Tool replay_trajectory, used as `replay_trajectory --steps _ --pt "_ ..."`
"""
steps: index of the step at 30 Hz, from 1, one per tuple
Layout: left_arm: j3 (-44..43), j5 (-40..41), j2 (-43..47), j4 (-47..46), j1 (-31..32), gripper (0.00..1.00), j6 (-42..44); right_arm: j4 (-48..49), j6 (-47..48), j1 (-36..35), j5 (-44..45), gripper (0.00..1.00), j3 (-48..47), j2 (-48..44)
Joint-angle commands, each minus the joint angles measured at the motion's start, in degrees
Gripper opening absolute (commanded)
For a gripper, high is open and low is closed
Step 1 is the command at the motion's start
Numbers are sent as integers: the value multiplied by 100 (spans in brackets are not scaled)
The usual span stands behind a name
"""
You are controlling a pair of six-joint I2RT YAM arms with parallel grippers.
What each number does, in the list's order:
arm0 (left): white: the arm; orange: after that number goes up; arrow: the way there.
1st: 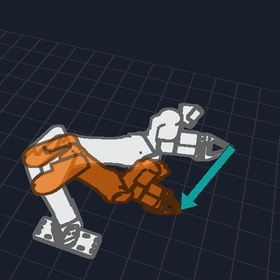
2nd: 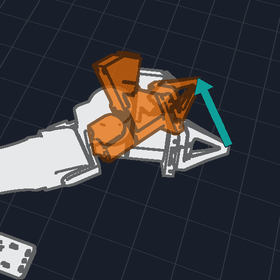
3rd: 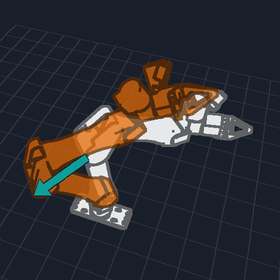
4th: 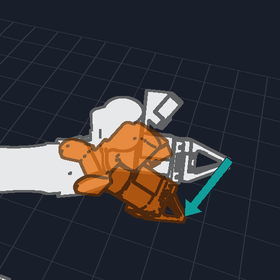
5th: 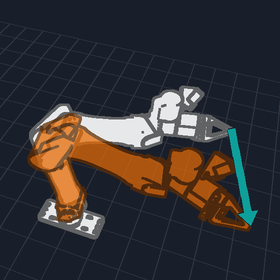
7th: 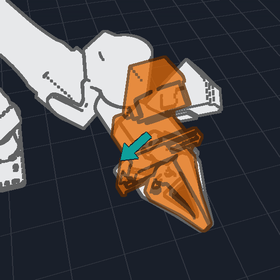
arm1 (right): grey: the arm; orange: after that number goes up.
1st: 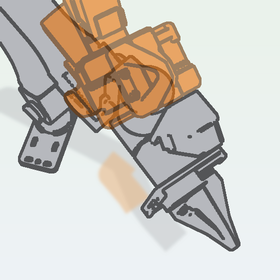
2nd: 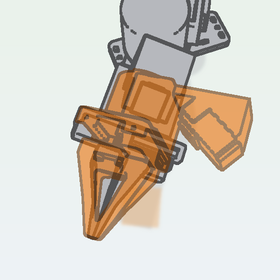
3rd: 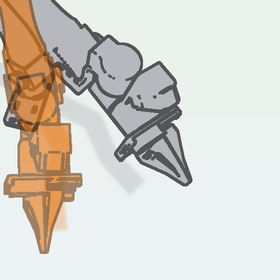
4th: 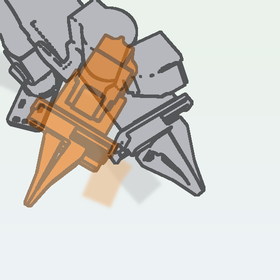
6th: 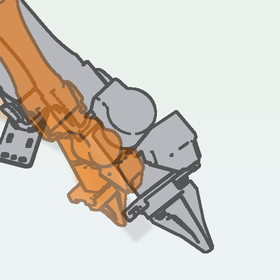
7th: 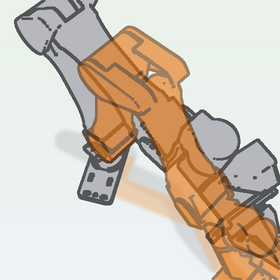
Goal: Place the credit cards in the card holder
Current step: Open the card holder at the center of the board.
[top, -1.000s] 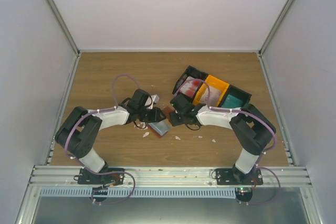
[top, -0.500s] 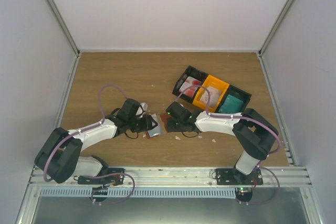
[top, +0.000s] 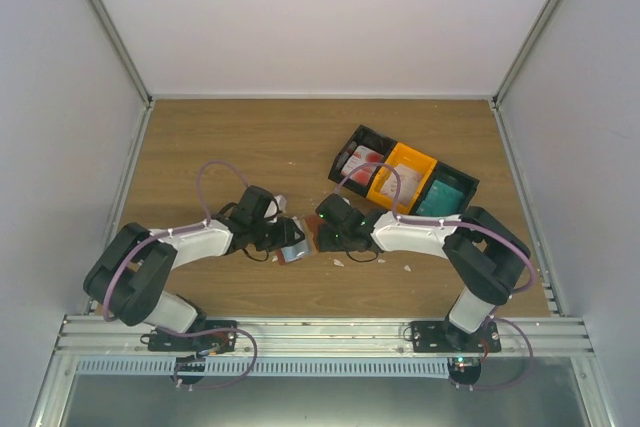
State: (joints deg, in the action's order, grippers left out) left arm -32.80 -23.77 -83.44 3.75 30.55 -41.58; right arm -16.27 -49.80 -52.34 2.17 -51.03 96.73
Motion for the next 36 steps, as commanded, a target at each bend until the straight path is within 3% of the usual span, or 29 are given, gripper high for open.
replay_trajectory --steps 1,13,28,36 --pt "-52 -110 -210 -61 -13 48 44 -206 -45 -104 -411 50 192 277" --pt "-243 -793 -215 -716 -13 40 180 -52 4 -101 -464 50 268 217" --pt "-285 -694 -559 -1157 -13 38 323 124 364 -101 -6 50 515 -657" --pt "-245 -682 -787 -1207 -13 36 332 652 1591 -102 -277 35 794 -1410"
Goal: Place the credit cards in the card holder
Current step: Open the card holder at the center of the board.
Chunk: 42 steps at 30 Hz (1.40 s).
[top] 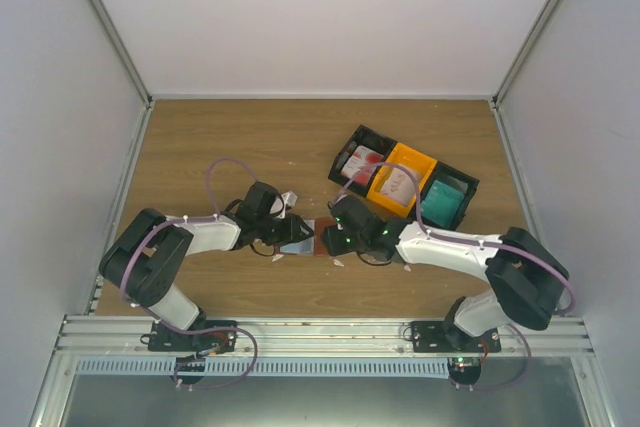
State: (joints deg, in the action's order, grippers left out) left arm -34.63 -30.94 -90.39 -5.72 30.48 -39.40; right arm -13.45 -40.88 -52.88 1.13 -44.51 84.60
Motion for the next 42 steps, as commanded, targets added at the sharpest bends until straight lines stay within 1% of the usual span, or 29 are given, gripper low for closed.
replay_trajectory --steps 1,3,9,13,17,22,26,28,32,34,36,42 --pt "-69 33 -93 -251 -7 36 108 448 773 -47 -369 34 149 -175" --pt "-85 35 -85 -247 -7 36 110 576 827 -47 -675 33 150 -43" --pt "-96 45 -114 -228 -6 36 91 748 611 -47 -917 40 43 575" --pt "-88 28 -156 -237 -7 34 95 1078 442 -47 -1127 41 -46 873" --pt "-35 18 -84 -270 -6 33 62 1079 147 -34 -1056 37 -79 1133" --pt "-3 -19 72 -262 -7 33 70 713 -110 -16 -734 26 -73 1444" --pt "86 64 410 -317 -6 34 13 578 -261 38 -652 24 -49 1574" --pt "88 227 621 -215 -5 36 23 523 -331 73 -596 23 -7 1586" --pt "46 744 940 141 -9 47 58 531 -439 157 -598 22 101 1561" --pt "-21 999 952 395 -14 53 59 586 -431 187 -644 22 157 1537" --pt "-140 1122 825 689 -16 56 77 686 -419 214 -723 22 207 1506" --pt "-193 435 358 583 -16 56 149 1042 -362 273 -949 22 388 1326"
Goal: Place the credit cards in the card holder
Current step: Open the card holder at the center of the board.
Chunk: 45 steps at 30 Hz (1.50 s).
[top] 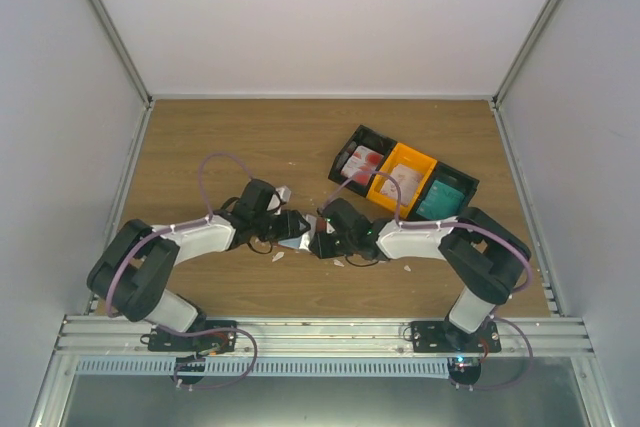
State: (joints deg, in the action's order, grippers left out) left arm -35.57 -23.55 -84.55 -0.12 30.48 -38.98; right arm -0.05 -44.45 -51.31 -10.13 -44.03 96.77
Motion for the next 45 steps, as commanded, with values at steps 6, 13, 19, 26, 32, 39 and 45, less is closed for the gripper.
replay_trajectory --steps 6,13,19,26,32,39,45 --pt "-129 -1128 -477 -449 -7 53 217 278 84 161 -41 27 658 -398" --pt "-222 -1765 -630 -794 25 49 231 438 72 284 202 32 978 -1292" --pt "-543 -1959 -927 -744 207 49 317 43 -90 341 981 36 1224 -2169" --pt "-866 -1929 -1178 -677 486 49 365 -735 -278 538 1729 38 1273 -2915" --pt "-1092 -1701 -1629 -415 501 46 340 -823 -252 666 1504 39 1256 -2918" --pt "-1397 -1542 -1889 104 503 36 354 -449 90 676 529 21 1152 -2568" --pt "-1461 -1329 -1983 487 503 22 390 -101 275 677 -403 9 954 -1984"
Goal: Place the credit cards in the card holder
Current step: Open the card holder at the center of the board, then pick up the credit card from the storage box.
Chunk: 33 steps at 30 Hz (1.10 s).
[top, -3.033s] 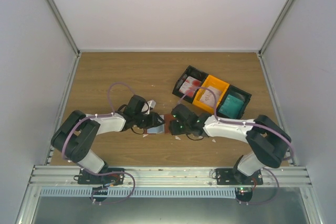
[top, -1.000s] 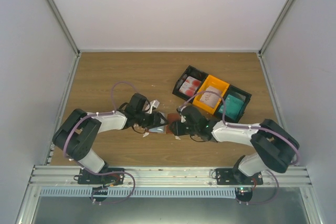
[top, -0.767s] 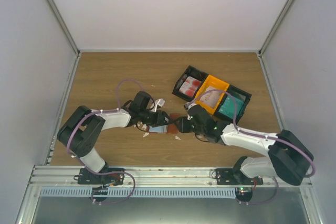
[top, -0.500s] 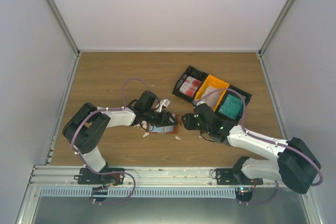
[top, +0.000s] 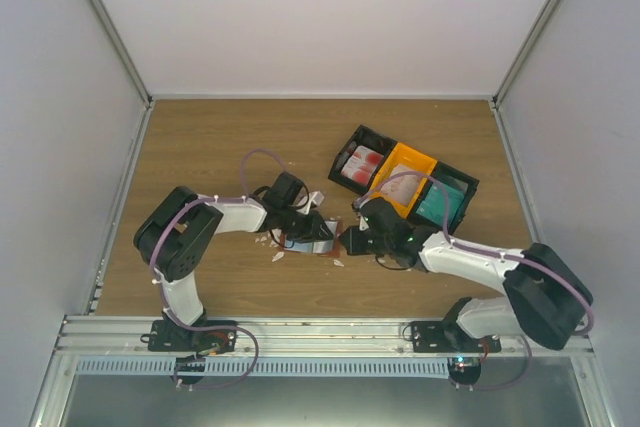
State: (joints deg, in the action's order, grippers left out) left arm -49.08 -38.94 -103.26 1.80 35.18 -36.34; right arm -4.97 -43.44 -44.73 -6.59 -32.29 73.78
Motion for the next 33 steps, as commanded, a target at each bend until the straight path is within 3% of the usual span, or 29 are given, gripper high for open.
replay_trajectory --steps 1,7,22,27,33 --pt "-103 213 -126 302 33 19 134 465 188 22 -909 8 -224 405" --pt "-165 161 -181 364 33 9 183 696 190 18 -1329 7 -411 1047" --pt "-423 374 69 653 33 10 377 -843 -433 18 188 8 -849 1995" --pt "-410 712 387 815 24 12 513 -829 -305 23 177 9 -1037 1480" --pt "-401 742 493 827 22 16 621 -1279 297 115 258 20 -1728 759"
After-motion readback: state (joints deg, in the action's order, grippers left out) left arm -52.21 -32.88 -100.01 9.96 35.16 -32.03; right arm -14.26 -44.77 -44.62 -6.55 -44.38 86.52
